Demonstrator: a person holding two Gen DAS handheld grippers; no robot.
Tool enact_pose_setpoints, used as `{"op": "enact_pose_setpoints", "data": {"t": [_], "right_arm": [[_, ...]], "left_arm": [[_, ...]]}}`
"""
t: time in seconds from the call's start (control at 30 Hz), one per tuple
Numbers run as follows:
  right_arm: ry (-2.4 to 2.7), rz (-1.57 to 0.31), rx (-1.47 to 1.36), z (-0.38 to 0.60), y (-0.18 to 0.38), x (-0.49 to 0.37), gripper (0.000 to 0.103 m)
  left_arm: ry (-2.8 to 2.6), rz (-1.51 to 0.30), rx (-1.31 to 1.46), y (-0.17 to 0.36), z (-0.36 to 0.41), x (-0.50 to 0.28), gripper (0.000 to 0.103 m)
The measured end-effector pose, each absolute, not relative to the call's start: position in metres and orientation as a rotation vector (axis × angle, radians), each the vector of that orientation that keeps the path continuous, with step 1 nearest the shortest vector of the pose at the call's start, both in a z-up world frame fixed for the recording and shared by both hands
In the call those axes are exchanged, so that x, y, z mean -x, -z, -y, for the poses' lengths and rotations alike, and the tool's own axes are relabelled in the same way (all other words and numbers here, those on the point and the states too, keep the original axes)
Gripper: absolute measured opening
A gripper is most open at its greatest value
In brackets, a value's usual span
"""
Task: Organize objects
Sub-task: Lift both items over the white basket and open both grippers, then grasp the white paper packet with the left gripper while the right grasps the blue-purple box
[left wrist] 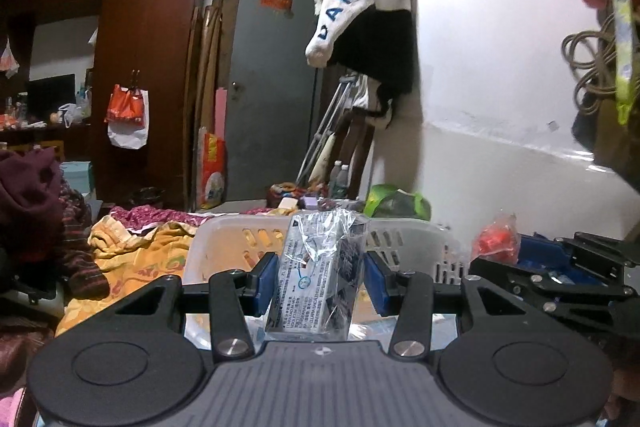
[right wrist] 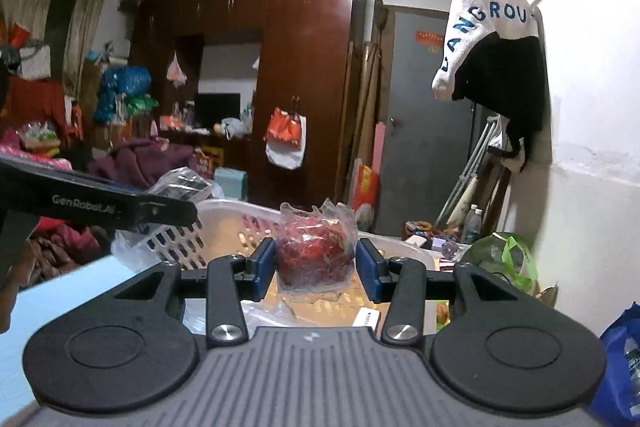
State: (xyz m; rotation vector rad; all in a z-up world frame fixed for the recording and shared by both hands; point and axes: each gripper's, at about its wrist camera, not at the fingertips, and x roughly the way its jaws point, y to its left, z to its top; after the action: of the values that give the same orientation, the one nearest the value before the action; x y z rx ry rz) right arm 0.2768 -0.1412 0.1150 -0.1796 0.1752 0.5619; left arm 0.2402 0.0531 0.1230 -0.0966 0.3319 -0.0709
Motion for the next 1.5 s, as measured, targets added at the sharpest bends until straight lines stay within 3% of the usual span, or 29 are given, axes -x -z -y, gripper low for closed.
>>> {"op": "enact_pose_setpoints", "data": {"t": [0.13, 0.17, 0.2, 0.23, 0.27, 0.3, 0.43, 0.67, 0.73, 0.87, 1.03, 1.13, 1.2, 1.27, 1.5], "right_arm": [[-0.555, -0.181, 0.183, 0.139, -0.112, -0.277, 0.048], [-0.554, -0.176, 0.176, 0.140, -0.112, -0.276, 0.049], [-0.557, -0.181, 0.164, 0.141, -0.113, -0.276, 0.060], [-0.557, -0.198, 0.154, 0.142, -0.113, -0.275, 0.090], [-0.540, -0.213, 0.140, 0.144, -0.114, -0.271, 0.102], [-0.516, -0.208, 0.130, 0.148, -0.113, -0.265, 0.103], [-0.545, -0.243, 0.089, 0.178, -0.093, -0.220, 0.103], [-0.592, -0.393, 0.066, 0.218, -0.027, -0.174, 0.101], [-0.611, -0.419, 0.094, 0.212, -0.026, -0.176, 0.088], [-0.577, -0.438, 0.215, 0.188, -0.027, -0.183, 0.083], [-0.601, -0.461, 0.190, 0.190, -0.020, -0.191, 0.056], [-0.610, -0.463, 0.169, 0.194, -0.018, -0.192, 0.052], [-0.603, -0.451, 0.159, 0.196, -0.019, -0.191, 0.051], [-0.592, -0.424, 0.159, 0.197, -0.019, -0.187, 0.051], [-0.550, -0.304, 0.112, 0.208, -0.023, -0.173, 0.049]], "left_arm": [[0.050, -0.324, 0.096, -0.126, -0.050, -0.254, 0.051], [0.033, -0.309, 0.084, -0.126, -0.048, -0.256, 0.062], [0.013, -0.310, 0.065, -0.126, -0.047, -0.259, 0.077], [-0.009, -0.329, 0.064, -0.124, -0.048, -0.262, 0.099], [-0.015, -0.332, 0.067, -0.123, -0.050, -0.260, 0.100], [-0.002, -0.325, 0.066, -0.120, -0.052, -0.251, 0.100], [0.030, -0.274, 0.065, -0.106, -0.058, -0.185, 0.100], [0.081, -0.293, 0.080, -0.036, -0.060, -0.074, 0.100], [0.108, -0.315, 0.093, -0.022, -0.058, -0.065, 0.100], [0.111, -0.349, 0.054, -0.006, -0.048, -0.064, 0.100], [0.079, -0.363, 0.045, -0.002, -0.048, -0.067, 0.099], [0.068, -0.372, 0.035, 0.002, -0.045, -0.070, 0.096], [0.040, -0.373, 0.012, 0.008, -0.039, -0.070, 0.082], [0.050, -0.375, 0.013, 0.013, -0.037, -0.071, 0.042], [0.056, -0.303, 0.056, 0.011, -0.044, -0.056, 0.041]]}}
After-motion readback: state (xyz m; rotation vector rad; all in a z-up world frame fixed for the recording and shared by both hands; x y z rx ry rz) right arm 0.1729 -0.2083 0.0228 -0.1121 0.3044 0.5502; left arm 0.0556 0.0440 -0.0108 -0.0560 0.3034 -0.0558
